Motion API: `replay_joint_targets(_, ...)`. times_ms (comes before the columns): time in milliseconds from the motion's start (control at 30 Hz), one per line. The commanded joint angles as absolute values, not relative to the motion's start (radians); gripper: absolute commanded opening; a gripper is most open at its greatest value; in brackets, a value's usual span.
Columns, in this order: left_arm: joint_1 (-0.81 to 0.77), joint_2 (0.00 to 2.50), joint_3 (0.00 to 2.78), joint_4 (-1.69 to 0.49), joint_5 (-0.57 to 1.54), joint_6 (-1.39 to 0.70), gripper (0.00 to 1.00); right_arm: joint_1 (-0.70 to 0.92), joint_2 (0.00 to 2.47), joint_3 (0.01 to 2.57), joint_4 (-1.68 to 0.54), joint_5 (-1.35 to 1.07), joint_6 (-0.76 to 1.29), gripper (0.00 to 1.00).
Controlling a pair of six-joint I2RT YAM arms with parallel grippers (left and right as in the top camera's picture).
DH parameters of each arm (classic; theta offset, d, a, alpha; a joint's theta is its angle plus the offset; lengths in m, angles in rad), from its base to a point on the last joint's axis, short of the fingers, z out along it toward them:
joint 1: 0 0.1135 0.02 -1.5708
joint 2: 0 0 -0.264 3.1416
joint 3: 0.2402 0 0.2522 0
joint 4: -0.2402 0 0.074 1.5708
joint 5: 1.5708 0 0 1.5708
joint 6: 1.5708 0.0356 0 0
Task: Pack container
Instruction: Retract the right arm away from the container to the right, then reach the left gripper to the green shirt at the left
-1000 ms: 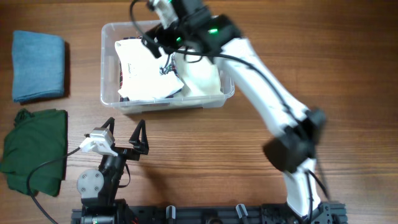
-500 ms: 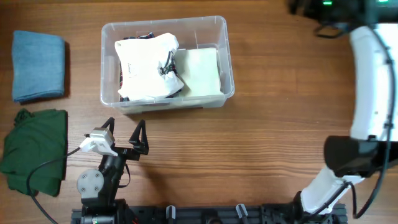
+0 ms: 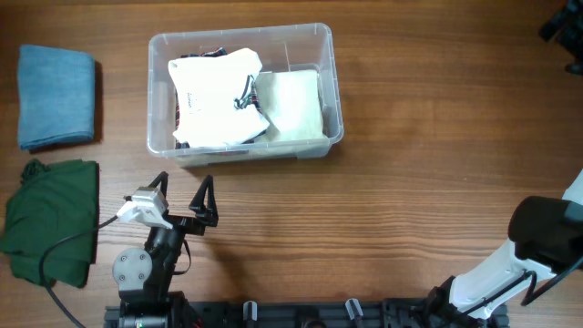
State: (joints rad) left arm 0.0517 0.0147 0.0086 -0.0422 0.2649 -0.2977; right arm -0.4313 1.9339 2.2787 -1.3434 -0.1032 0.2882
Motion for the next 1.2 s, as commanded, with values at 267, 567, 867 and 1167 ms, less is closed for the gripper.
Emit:
replay_joint_targets(267, 0.051, 0.22, 0.508, -0.476, 0.267, -0.253, 1.0, -0.43, 1.94, 2.279, -1.345, -0.093, 0.299, 1.0)
replay_joint_targets(567, 0.051, 0.868, 1.43, -1.304, 0.241, -0.028, 1.0, -0.43, 1.94, 2.279, -1.345, -0.093, 0.299, 1.0)
replay_joint_targets(867, 0.051, 1.01, 1.51, -1.413, -0.061, -0.127, 1.0, -0.43, 1.94, 2.279, -1.345, -0.093, 0.299, 1.0)
replay_joint_targets(1167, 0.051, 1.346, 1.51, -1.55, -0.556, -0.3, 1.0, -0.43, 1.94, 2.279, -1.345, -0.093, 0.299, 1.0)
